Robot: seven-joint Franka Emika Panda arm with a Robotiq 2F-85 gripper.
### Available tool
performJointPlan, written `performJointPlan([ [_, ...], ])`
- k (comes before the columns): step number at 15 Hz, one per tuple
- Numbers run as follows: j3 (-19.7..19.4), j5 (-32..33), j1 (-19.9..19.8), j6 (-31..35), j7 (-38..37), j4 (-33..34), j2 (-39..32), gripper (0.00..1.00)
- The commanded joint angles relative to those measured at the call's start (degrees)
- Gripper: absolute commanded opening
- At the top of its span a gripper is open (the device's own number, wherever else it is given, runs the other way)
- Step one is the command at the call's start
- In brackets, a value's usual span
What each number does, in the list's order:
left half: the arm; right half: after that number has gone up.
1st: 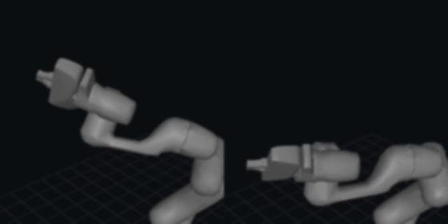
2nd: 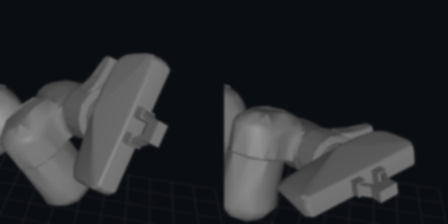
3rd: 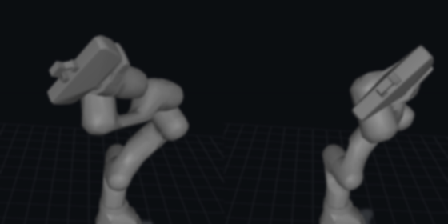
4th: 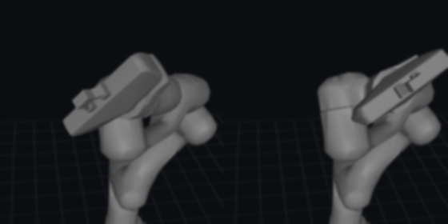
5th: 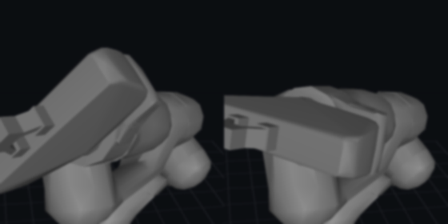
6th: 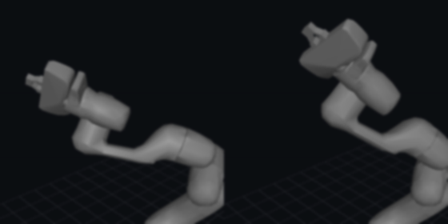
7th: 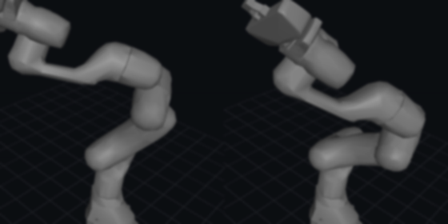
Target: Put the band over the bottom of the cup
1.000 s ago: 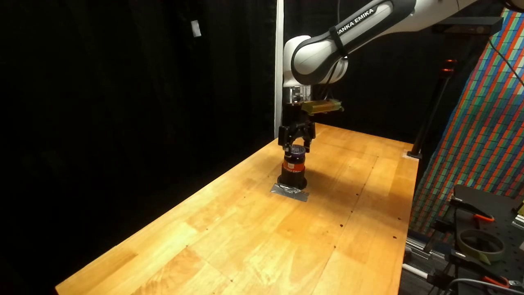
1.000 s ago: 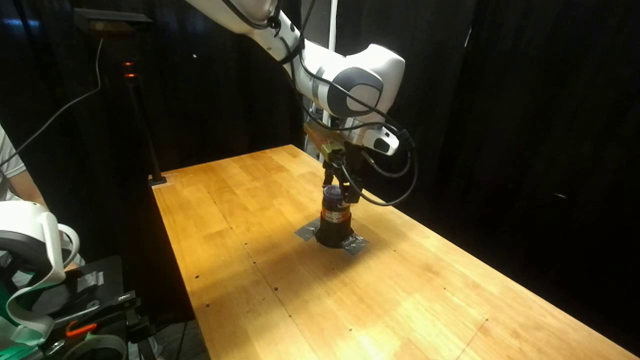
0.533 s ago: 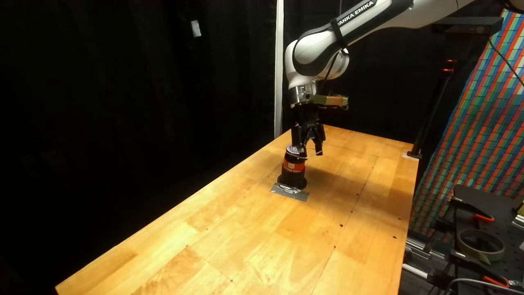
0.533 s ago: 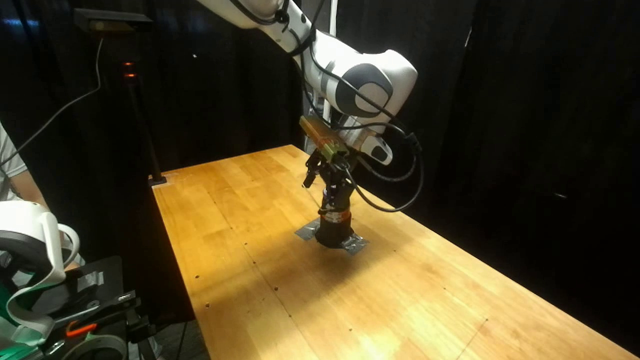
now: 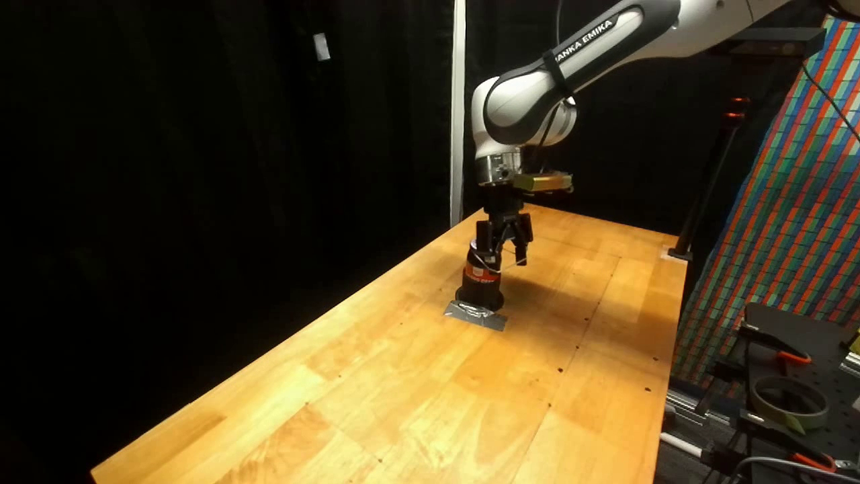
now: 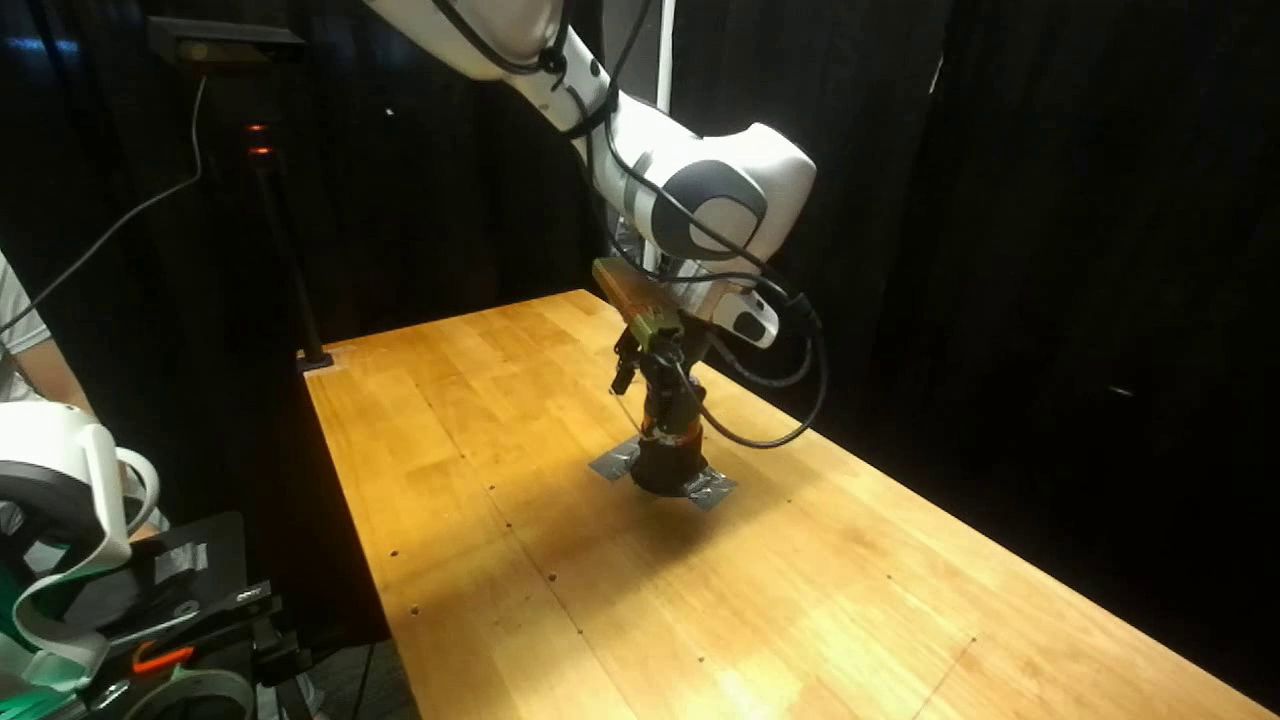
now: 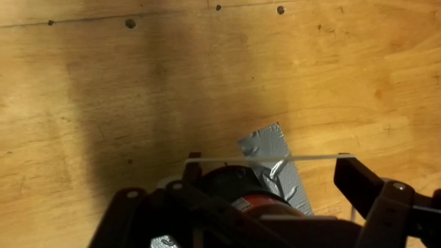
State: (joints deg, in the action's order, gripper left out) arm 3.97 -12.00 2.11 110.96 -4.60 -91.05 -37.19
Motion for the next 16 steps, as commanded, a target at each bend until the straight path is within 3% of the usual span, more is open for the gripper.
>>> performJointPlan([
  [1,-1.4,1.6,2.5,11.6,-3.6,-9.8,4.3,1.00],
  [2,-1.8,2.3,3.2,14.8,-4.9,-12.2,5.2,0.75],
  [3,-2.1,2.9,3.6,17.1,-5.7,-14.7,6.8,0.75],
  [8,-2.3,3.6,4.1,29.0,-8.5,-27.9,15.3,0.35],
  [11,-1.4,2.1,3.9,40.5,-8.9,-35.7,19.0,0.13],
  [14,0.7,-1.7,3.0,54.0,-7.8,-42.2,21.4,0.02],
  [16,3.6,-5.8,1.8,62.5,-6.3,-45.8,22.3,0.03],
])
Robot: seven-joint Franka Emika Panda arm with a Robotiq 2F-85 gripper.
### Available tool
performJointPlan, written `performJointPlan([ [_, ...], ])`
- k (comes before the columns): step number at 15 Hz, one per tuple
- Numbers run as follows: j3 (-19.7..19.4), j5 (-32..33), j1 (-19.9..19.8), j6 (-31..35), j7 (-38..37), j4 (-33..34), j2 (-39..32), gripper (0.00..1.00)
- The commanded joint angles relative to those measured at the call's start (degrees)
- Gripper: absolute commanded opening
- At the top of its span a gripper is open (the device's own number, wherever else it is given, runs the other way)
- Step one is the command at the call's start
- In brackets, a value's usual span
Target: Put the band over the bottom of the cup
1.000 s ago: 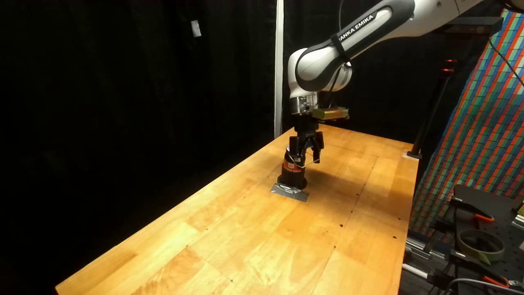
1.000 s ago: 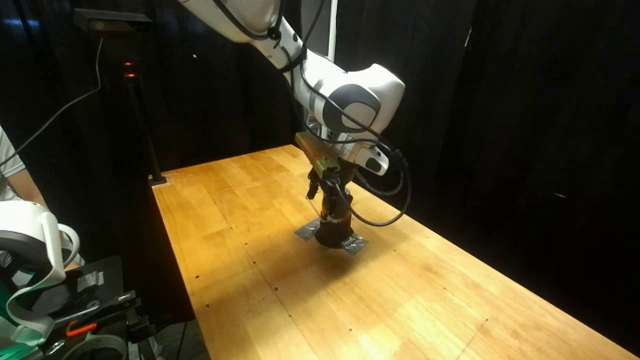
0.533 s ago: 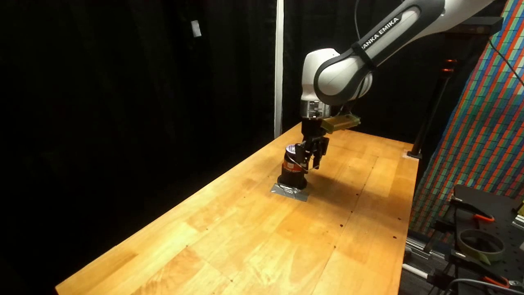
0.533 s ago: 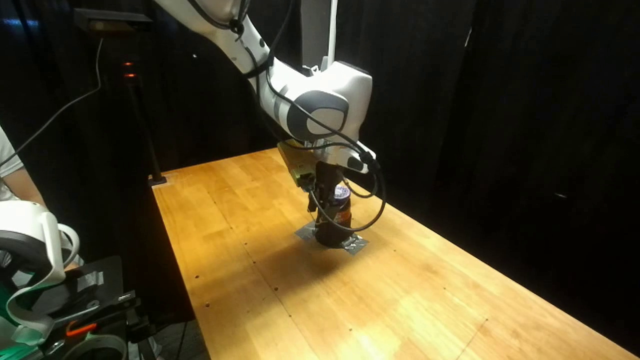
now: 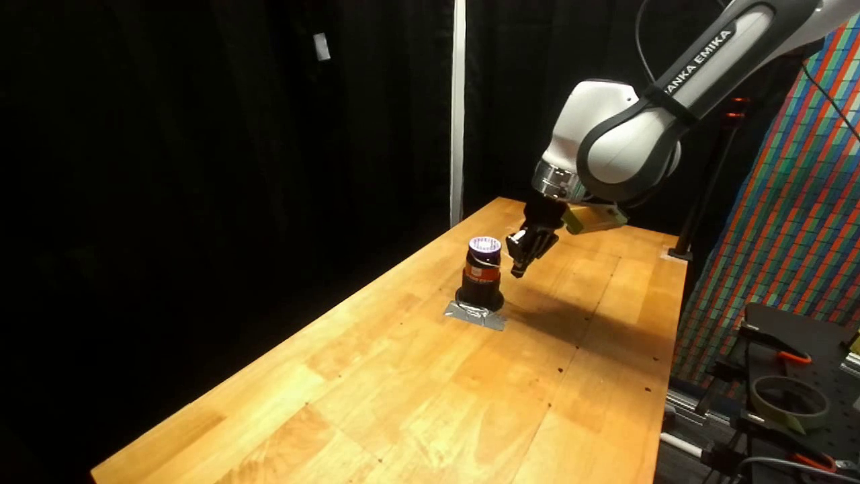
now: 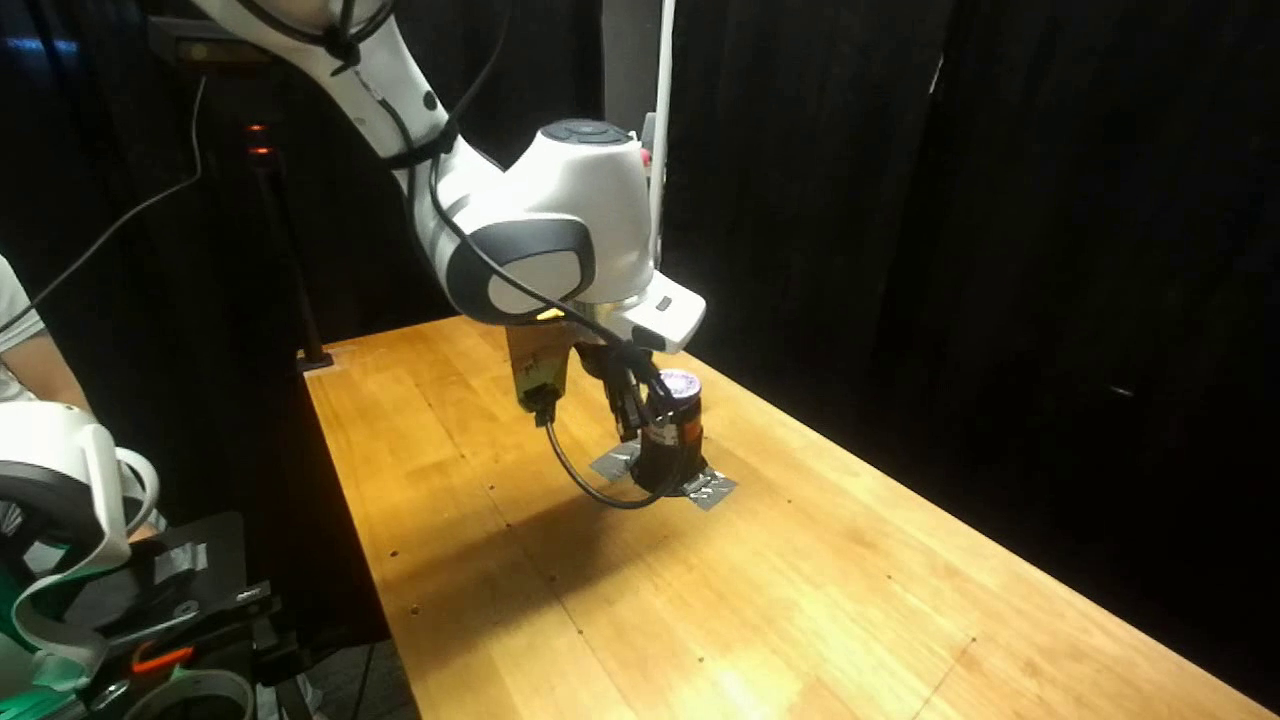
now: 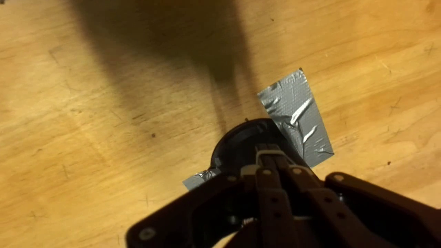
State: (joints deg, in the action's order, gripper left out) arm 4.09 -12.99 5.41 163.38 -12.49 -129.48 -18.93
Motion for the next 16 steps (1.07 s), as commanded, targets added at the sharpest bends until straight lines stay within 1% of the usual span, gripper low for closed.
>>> performJointPlan([
  [1,5.5,-7.0,-2.5,14.7,2.3,-8.8,4.1,0.06],
  [3,10.3,-10.7,-5.3,23.0,3.7,-11.2,3.8,0.06],
  [4,13.4,-11.5,-7.3,26.9,3.7,-12.1,3.5,0.08],
  [5,17.0,-11.4,-10.0,31.8,2.9,-12.8,2.6,0.07],
  [6,19.4,-9.6,-12.0,35.8,1.4,-13.5,1.8,0.09],
  [7,21.1,-7.7,-13.5,40.3,-0.1,-14.4,1.0,0.08],
  [9,22.7,-4.8,-15.5,48.3,-1.7,-16.1,-0.9,0.06],
  [11,22.3,-3.1,-15.9,55.3,-2.3,-17.4,-2.6,0.07],
  [12,16.0,0.1,-10.9,58.0,-5.8,-18.0,-2.7,0.07],
  [15,11.5,1.5,-8.1,66.0,-6.8,-18.6,-5.3,0.08],
  [16,10.4,1.8,-7.4,67.2,-7.0,-18.7,-5.8,0.08],
])
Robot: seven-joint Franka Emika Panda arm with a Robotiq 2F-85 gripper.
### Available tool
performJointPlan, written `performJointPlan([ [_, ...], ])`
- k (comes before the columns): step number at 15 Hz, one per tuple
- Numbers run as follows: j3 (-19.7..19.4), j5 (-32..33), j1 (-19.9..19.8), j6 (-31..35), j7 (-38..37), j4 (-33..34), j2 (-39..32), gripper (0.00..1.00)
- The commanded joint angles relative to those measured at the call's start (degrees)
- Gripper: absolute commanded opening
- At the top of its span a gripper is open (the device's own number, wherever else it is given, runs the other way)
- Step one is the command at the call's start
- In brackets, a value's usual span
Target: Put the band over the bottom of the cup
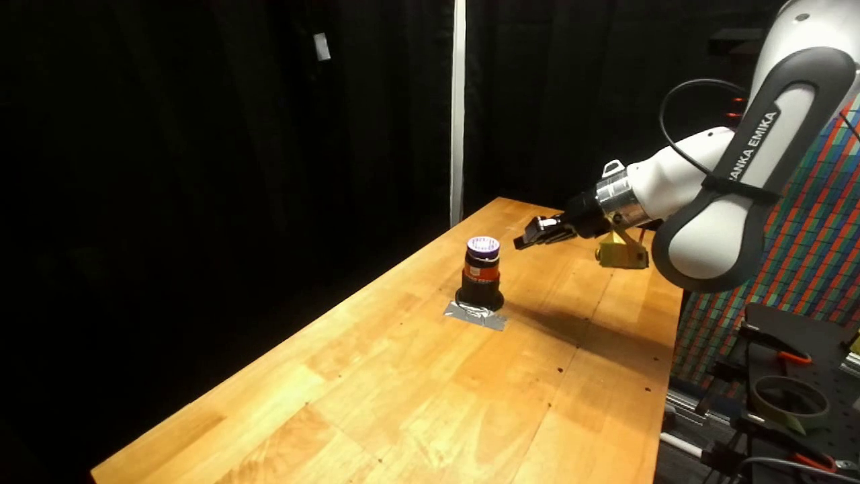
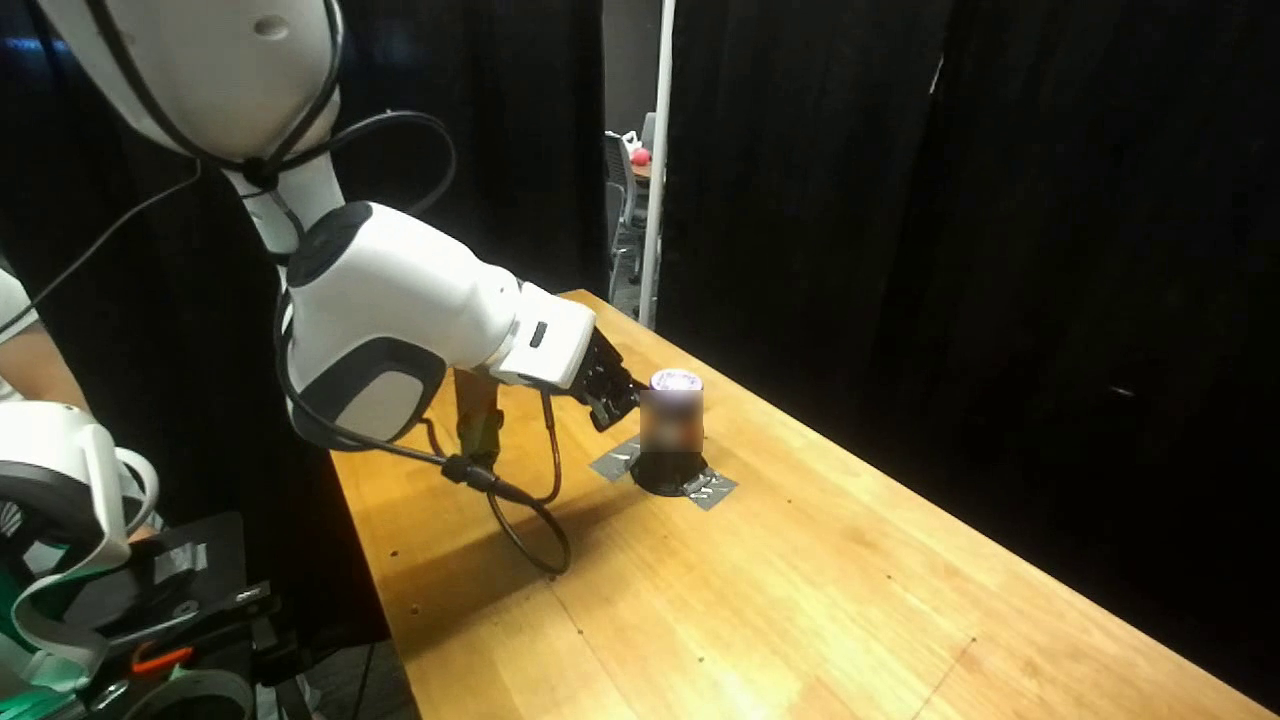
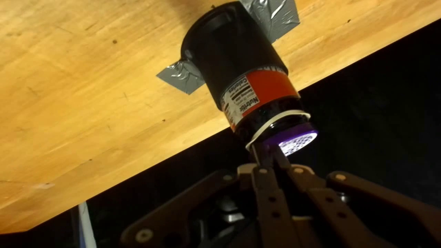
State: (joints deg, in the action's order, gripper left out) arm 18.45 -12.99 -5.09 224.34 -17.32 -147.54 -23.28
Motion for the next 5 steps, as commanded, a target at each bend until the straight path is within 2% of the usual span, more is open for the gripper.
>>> performJointPlan([
  [1,-4.3,2.3,3.1,3.7,-3.5,-0.8,-1.0,0.33],
  [2,-5.2,1.5,4.2,2.2,-2.5,-0.3,-0.9,0.09],
  [5,-5.7,1.8,4.4,2.2,-3.2,-0.3,-1.4,0.32],
])
